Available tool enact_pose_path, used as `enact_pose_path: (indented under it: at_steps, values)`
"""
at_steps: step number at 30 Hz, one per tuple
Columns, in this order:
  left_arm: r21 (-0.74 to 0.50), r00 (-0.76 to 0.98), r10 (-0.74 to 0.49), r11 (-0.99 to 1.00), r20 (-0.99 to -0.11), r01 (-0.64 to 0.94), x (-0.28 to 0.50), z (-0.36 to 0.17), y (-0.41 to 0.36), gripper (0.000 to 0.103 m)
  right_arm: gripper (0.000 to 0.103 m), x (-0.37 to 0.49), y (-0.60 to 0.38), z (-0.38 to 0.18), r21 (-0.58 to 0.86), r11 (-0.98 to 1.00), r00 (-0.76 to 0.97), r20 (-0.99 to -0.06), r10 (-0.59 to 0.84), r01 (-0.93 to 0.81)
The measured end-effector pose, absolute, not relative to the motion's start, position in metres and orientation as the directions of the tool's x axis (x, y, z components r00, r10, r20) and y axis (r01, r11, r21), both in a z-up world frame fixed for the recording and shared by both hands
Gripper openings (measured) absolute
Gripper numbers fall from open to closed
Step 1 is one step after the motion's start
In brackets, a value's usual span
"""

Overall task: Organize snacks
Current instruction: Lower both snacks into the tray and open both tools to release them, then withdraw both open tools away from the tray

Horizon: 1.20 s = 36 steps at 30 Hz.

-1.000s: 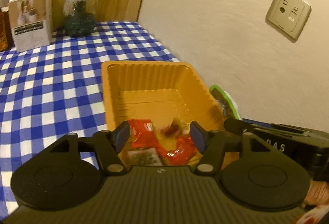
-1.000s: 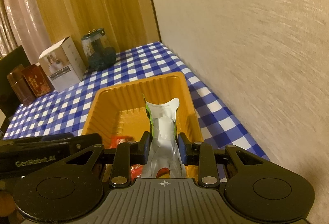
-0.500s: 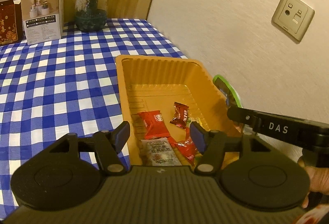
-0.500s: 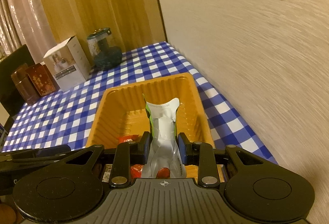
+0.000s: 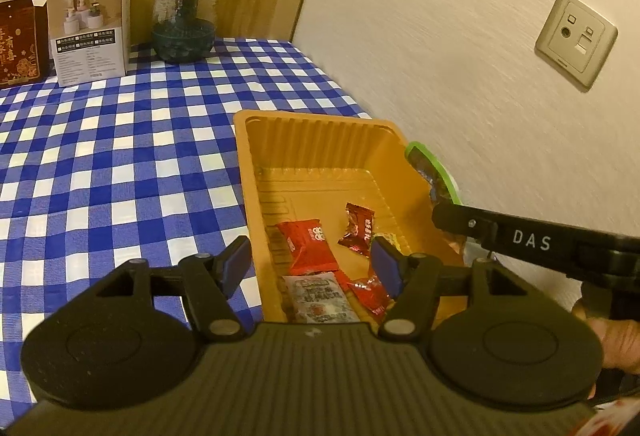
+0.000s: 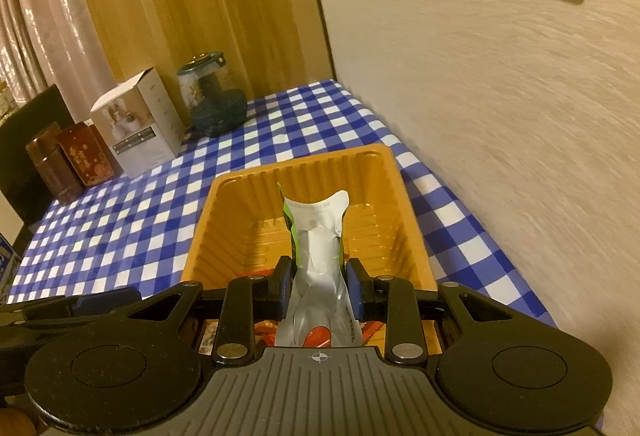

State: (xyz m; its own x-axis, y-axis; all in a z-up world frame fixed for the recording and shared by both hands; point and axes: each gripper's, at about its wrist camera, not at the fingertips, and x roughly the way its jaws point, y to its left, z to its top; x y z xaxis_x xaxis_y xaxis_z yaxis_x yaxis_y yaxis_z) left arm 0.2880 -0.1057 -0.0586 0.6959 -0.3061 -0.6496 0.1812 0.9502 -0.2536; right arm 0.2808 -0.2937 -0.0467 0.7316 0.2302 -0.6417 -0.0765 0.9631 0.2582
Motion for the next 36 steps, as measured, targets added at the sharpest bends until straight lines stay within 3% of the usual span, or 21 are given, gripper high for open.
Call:
enact_pose_path:
  at_steps: [13,15,16,36]
  values:
    - [-0.238,0.713,-0.266,0.961,-0.649,0.142,0.29,-0.059,-0.094,0.067,0.032,0.297,-0.29,-0.054,0.35,0.933,0.73,-0.614,0.3,-0.089]
    - [-0.235,0.716,-0.26,0.962,-0.648,0.136,0.288,-0.059,-0.092,0.069,0.072,0.299,-0.295,-0.055,0.398,0.914,0.731,-0.599,0.326,-0.082]
    - [-0.233,0.717,-0.257,0.963,-0.648,0.135,0.287,-0.059,-0.09,0.072,0.074,0.298,-0.297,-0.055,0.405,0.911,0.745,-0.586,0.32,-0.073]
    - [-0.192,0.732,-0.193,0.978,-0.654,0.087,0.253,-0.042,-0.087,0.103,0.074,0.24,-0.307,-0.052,0.354,0.935,0.712,-0.661,0.238,0.016]
